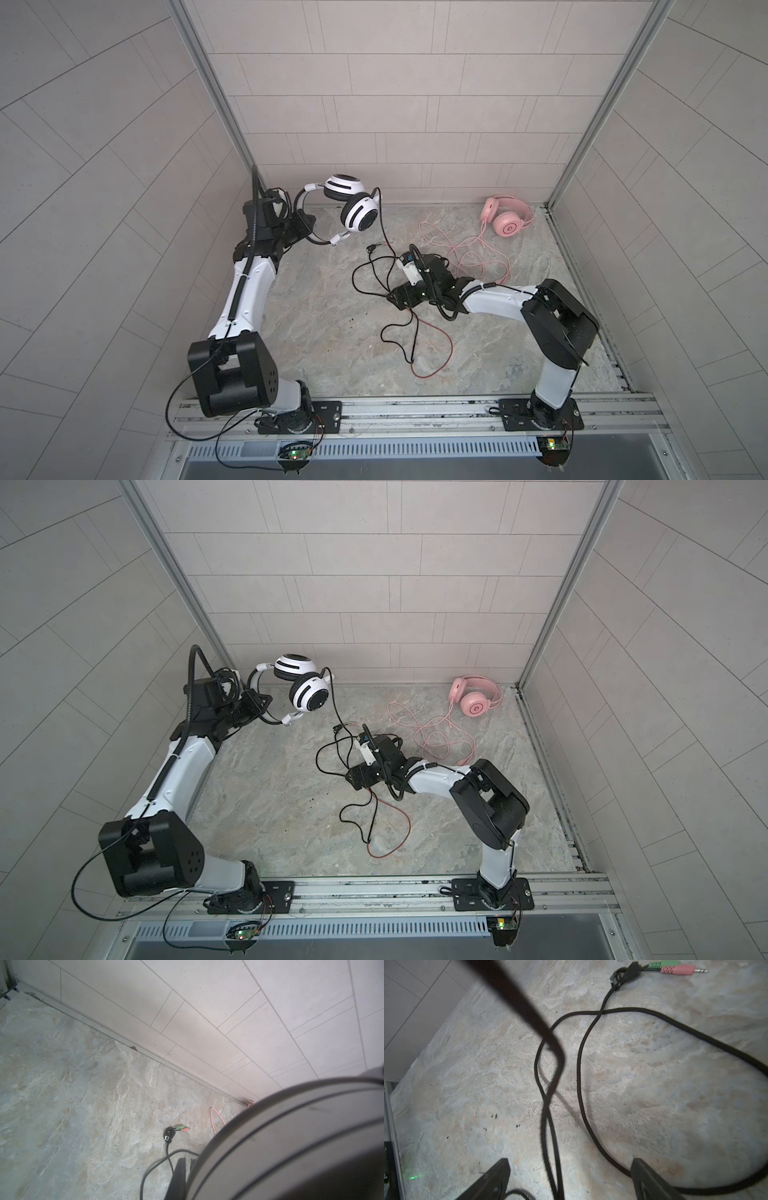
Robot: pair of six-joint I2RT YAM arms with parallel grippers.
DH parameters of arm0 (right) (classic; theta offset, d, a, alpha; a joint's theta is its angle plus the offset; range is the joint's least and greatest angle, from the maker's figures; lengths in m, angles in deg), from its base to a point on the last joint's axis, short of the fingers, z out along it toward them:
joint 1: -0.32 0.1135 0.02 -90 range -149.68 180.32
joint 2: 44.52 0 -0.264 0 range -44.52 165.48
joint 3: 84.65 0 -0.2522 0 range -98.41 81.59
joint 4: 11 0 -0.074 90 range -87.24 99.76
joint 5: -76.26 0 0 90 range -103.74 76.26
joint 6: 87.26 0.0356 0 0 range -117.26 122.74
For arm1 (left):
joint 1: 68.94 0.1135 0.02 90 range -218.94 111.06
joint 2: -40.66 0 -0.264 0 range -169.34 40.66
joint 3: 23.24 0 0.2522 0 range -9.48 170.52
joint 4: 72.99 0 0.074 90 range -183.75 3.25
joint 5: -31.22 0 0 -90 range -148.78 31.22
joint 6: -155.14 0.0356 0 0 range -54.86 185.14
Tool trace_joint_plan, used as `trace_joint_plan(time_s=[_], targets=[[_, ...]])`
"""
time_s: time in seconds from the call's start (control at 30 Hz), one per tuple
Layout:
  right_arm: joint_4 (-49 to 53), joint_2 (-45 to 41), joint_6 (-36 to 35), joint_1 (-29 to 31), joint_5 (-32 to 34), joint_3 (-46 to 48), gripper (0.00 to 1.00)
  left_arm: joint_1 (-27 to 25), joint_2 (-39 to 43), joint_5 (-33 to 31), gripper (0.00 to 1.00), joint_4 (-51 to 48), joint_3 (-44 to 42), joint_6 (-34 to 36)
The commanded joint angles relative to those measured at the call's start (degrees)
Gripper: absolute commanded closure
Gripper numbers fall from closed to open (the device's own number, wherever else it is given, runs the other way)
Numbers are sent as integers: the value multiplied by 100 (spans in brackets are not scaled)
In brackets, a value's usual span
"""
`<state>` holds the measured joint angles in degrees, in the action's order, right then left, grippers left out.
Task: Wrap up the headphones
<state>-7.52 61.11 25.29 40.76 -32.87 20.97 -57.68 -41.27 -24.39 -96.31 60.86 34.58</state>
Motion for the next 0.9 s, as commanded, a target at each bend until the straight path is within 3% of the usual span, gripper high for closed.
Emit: trace_joint_plan(time_s=[0.0, 0.13, 0.3, 0.47, 0.57, 0.7, 0.87], targets=[[-843, 279, 425, 7, -45, -302, 9, 109, 95, 409, 100, 777, -34, -468], [-1193, 605, 685, 72, -109, -452, 13, 277, 103, 744, 100, 1567, -271, -1060], [-1300, 844, 840, 116, -152, -700, 28, 332, 41, 792, 100, 1699, -306, -1265], [-1210, 924, 852, 109, -335, -1006, 80, 357, 21, 741, 100, 1664, -322, -1213], [-1094, 618, 727, 69, -280, -858, 92, 397, -27, 759, 100, 1619, -302, -1228], [-157, -217, 163, -113, -93, -600, 97, 438, -52, 399, 100, 1115, -234, -916], [1183, -1669, -510, -728, 327, -241, 98, 724, -100, 304, 100, 997, -245, -1065]])
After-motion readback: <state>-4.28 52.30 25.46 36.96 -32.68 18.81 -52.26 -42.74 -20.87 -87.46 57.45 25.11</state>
